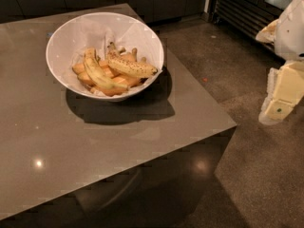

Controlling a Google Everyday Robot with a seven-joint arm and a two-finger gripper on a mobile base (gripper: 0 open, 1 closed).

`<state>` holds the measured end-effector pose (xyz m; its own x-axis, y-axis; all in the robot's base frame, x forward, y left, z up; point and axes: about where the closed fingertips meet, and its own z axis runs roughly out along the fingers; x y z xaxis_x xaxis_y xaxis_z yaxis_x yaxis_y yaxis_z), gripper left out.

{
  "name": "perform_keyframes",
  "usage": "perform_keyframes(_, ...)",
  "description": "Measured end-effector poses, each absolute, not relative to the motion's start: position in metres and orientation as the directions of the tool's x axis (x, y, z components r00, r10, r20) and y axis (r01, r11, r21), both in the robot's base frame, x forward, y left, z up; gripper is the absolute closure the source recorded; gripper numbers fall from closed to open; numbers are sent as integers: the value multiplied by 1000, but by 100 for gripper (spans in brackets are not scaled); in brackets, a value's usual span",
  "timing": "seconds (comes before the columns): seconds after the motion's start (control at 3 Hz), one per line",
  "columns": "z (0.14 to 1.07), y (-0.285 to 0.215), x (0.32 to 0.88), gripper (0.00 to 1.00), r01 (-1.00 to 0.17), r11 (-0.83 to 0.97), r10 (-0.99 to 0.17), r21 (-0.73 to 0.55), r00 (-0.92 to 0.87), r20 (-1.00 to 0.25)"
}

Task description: Pick banana from white bowl

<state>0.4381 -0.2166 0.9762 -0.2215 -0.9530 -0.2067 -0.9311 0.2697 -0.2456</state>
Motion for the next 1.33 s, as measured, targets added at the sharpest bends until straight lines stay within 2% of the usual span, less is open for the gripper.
perform_keyframes(0.33,976,-217,438,0,-931,270,-953,-246,-221,-207)
perform_keyframes(1.33,969,-188,470,0,-956,154,-988,-249,-141,-70)
